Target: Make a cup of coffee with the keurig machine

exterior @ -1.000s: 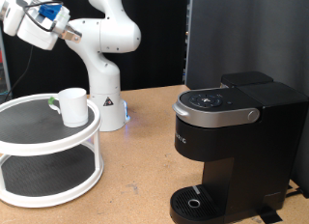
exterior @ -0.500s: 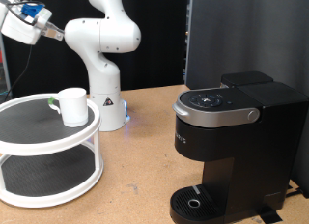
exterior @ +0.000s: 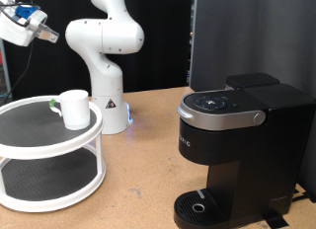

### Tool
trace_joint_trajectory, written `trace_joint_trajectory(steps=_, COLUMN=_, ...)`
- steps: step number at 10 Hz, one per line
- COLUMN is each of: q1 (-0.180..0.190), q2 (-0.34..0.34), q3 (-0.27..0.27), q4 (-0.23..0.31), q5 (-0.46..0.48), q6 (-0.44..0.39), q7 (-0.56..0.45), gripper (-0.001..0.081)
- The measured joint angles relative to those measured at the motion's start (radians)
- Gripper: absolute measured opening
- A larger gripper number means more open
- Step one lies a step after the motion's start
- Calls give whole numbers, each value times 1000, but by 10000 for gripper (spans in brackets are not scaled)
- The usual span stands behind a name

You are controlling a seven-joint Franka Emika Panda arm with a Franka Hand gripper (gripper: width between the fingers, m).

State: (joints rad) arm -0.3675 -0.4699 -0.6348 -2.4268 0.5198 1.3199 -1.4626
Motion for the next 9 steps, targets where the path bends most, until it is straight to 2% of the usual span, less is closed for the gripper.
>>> trace_joint_trajectory(steps=5, q1=0, q2=2, q3=-18, q4=23, q5=-33, q6=-24, q7=0, gripper=2)
trace_joint_trajectory(steps=7, q1=0, q2=2, q3=-18, q4=18, q5=-32, q6=-21, q7=0, gripper=2)
trace_joint_trajectory(steps=9, q1=0, q2=3, q3=-18, q4=-1, q5=-34, q6=16, q7=-23, gripper=2)
